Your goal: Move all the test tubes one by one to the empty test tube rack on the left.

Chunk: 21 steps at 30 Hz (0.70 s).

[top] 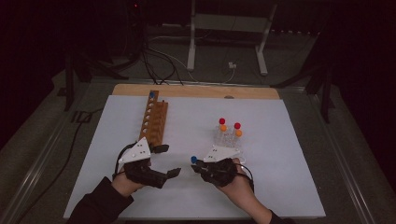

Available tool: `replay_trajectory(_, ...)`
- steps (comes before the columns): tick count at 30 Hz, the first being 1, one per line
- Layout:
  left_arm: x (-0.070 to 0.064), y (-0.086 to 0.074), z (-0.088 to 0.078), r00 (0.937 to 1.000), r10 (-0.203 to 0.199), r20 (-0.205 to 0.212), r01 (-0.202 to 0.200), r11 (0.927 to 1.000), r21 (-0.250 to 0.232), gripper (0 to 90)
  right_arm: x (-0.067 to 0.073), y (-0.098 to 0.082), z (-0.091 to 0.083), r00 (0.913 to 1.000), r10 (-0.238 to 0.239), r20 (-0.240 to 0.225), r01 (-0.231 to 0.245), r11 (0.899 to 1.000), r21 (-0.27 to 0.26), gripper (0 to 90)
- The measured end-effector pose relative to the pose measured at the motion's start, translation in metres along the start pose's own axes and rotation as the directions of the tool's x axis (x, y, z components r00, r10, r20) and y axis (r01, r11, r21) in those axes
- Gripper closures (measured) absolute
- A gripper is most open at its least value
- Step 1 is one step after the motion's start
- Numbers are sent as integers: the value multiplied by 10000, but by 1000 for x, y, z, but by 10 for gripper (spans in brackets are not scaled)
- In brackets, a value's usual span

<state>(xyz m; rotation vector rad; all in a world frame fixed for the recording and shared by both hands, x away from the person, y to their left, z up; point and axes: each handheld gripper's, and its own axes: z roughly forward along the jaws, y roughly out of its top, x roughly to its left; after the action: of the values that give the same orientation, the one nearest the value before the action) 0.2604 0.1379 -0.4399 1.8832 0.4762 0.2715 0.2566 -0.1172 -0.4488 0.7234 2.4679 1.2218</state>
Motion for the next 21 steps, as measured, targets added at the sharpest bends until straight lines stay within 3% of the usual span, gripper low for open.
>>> replay_trajectory(3,-3,0,6,10000,-17,96,16,9999,107,167,3,0,2,9999,-98,-62,99,9999,63,776)
replay_trajectory(8,-7,1,17,9999,54,129,-57,9998,213,261,3,-1,3,9999,-145,-82,146,9998,112,776)
replay_trajectory(13,-11,2,27,9995,224,238,-231,9993,293,404,6,0,4,9997,-219,-117,221,9996,157,776)
replay_trajectory(14,-12,2,28,9993,251,288,-259,9992,288,470,6,0,4,9996,-242,-117,244,9996,149,776)
replay_trajectory(21,-14,4,37,9982,405,434,-422,9984,384,623,8,0,4,9996,-255,-156,257,9996,127,776)
